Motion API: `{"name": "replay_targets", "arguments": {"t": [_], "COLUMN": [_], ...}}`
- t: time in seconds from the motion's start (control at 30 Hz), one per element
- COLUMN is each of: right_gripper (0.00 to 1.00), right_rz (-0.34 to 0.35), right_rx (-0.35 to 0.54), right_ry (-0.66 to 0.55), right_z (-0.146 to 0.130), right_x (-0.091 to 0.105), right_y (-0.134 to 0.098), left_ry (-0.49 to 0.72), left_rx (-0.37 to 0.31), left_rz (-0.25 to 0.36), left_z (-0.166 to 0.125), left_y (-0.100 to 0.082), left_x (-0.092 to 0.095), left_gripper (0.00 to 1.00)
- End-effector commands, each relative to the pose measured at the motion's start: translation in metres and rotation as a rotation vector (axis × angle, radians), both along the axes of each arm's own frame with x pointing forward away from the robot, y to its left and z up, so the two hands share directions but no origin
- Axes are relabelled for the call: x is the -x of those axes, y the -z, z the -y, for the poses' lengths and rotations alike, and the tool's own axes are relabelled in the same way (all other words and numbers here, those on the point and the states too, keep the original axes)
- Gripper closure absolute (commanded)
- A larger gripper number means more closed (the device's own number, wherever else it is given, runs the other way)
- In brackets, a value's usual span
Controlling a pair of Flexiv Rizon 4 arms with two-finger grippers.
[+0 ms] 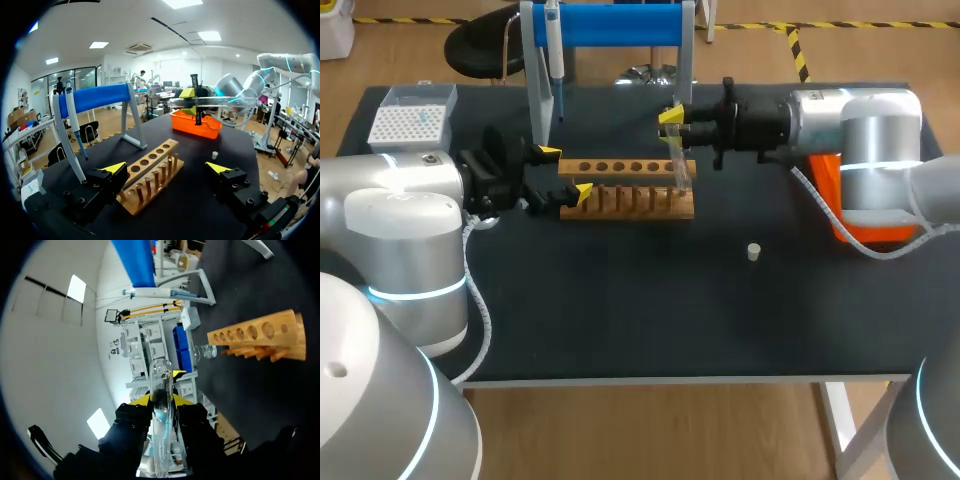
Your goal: Invert the test tube, pick up the pipette, mount the tip to pipette, aspirate from beaker and dispense into the tube, eject the tip, return the pipette, and cap with the stopper.
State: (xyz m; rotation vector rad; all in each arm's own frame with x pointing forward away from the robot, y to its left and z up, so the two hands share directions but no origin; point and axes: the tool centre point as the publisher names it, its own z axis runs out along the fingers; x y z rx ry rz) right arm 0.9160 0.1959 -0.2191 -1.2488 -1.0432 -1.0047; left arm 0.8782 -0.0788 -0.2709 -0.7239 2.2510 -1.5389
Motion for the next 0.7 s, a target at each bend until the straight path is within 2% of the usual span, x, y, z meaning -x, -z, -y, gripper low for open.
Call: {"name": "replay_targets", "arguments": {"t": [0.03,0.1,0.27,0.5,0.7], "right_gripper": [1.00,1.00,1.00,1.00,1.00], "right_rz": [0.019,0.087,0.184,0.226,0.235], "right_rx": [0.007,0.016,0.001,-0.035,-0.014], "right_ry": [-0.018,-0.013,-0.014,-0.032,-0.050], "right_z": [0.0002,0.0001,0.0003,0.0018,0.0026], "right_x": [0.0009,0.0026,0.0043,0.0061,0.0064], "right_y": [0.0011,0.0017,0.0027,-0.0025,-0.0014], "left_ry": [0.002,0.002,0.002,0.002,0.002], "left_rx": [-0.001,-0.001,-0.001,-0.001,-0.001], "left_rz": [-0.003,-0.003,-0.003,-0.003,-0.003], "left_z": [-0.0002,-0.0002,-0.0002,-0.0002,-0.0002], "left_y": [-0.0006,-0.0006,-0.0006,-0.0006,-0.0006], "left_x": [-0.0006,-0.0006,-0.0006,-0.0006,-0.0006], "left_gripper": [0.00,0.00,0.00,0.00,0.00]}}
